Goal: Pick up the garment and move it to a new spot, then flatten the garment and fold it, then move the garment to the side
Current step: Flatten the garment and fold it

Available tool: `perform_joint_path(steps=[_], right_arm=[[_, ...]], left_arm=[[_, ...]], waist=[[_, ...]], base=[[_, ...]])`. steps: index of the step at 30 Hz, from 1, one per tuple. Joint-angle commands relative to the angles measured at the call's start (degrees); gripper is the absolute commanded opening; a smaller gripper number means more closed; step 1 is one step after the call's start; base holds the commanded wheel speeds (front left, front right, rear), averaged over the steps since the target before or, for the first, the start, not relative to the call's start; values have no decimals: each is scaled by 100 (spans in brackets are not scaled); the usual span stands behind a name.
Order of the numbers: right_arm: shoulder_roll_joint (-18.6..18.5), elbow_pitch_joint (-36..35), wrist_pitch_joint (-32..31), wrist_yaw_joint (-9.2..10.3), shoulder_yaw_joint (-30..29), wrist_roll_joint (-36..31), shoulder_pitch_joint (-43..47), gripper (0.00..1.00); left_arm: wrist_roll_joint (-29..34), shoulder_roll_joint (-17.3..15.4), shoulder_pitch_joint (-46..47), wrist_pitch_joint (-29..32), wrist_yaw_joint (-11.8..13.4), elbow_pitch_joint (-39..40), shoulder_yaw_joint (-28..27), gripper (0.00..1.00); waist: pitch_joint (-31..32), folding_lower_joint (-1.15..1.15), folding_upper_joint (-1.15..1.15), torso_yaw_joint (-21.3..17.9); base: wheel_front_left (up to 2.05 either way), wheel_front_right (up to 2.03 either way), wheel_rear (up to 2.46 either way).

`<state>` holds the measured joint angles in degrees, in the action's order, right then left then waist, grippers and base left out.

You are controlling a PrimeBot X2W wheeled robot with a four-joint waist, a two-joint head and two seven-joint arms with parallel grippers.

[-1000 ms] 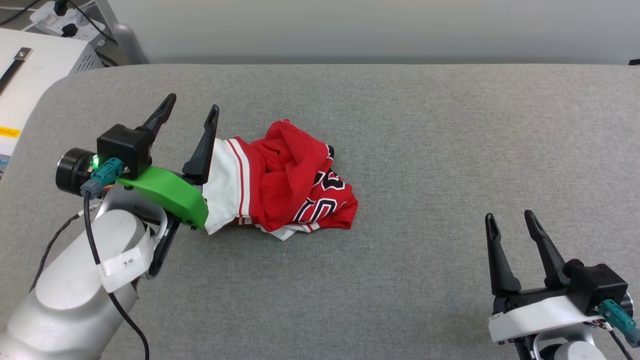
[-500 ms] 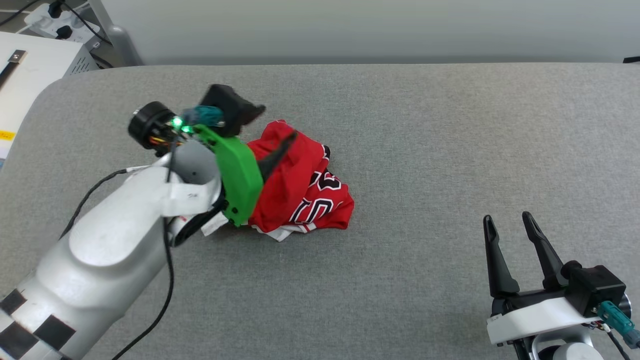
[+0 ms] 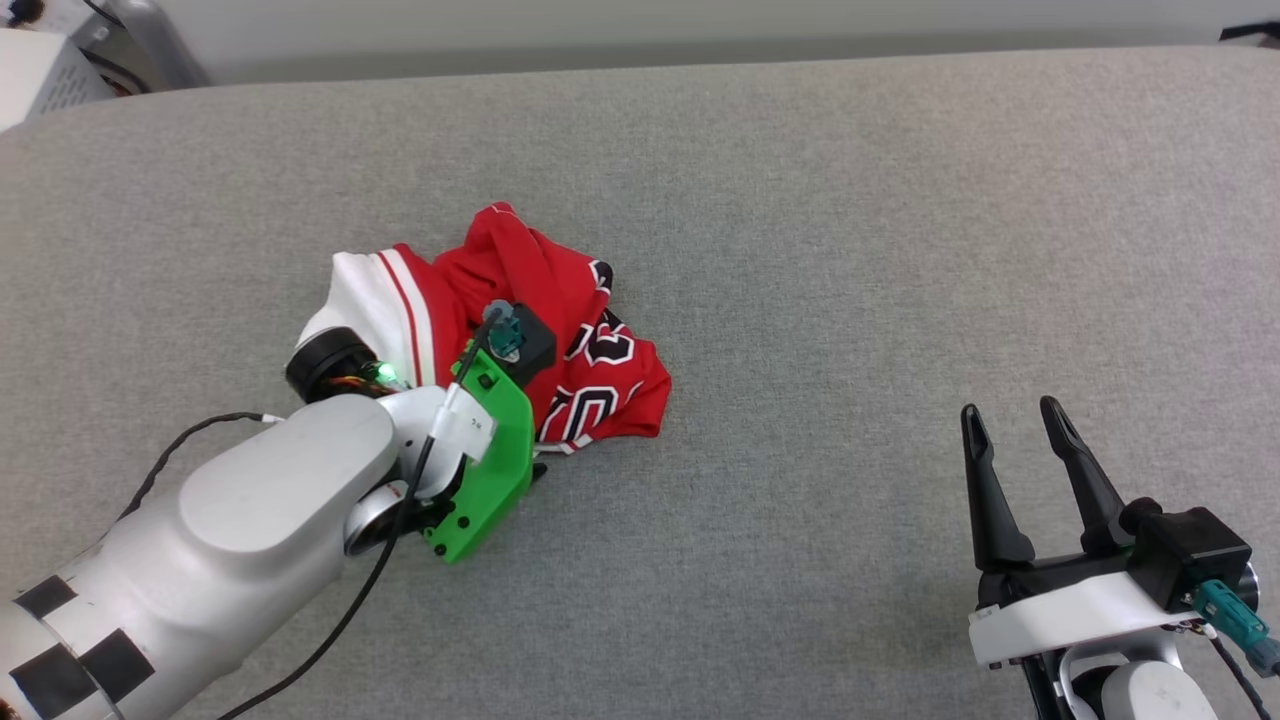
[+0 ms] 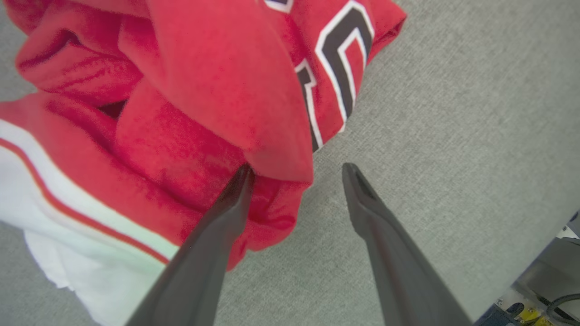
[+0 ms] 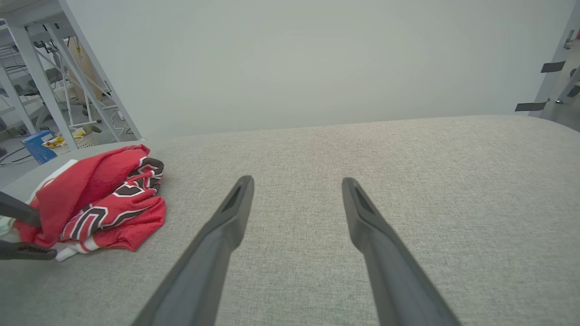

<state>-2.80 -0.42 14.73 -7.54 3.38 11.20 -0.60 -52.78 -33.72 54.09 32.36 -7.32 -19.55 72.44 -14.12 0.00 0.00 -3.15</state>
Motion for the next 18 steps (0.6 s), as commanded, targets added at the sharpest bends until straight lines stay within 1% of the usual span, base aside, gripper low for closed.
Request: perform_joint_path(steps=[1,7,8,9,12,16,18], right_arm=[[-8,-21,27,5,0,14,-106,100],[-8,-26,27,5,1,31,-200,100],[-8,-29,27,5,1,34,-214,100],[-8,-30,27,5,0,37,-229,100],[-8,-25,27,5,-14,45,-257,100],[-8,-5,27,5,-26,45,-268,100],[-8,4,27,5,-26,46,-258,100]], left_arm=[[-34,-59,45,13,-15,-63,29,100],[-89,-98,-110,164,-16,-307,83,100],[-87,-105,-128,199,-16,-315,85,29],[-83,-108,-156,217,-16,-314,87,0],[-117,-118,-179,147,-16,-284,89,0],[-151,-131,-30,-230,-16,-66,90,0],[-270,-120,85,-479,-16,93,90,0]], waist=[[-140,0,0,-106],[-301,0,0,-160],[-320,0,0,-162],[-338,0,0,-164],[-366,0,0,-146],[-333,0,0,-85],[-292,0,0,-48]], base=[[0,0,0],[0,0,0],[0,0,0],[0,0,0],[0,0,0],[0,0,0],[0,0,0]])
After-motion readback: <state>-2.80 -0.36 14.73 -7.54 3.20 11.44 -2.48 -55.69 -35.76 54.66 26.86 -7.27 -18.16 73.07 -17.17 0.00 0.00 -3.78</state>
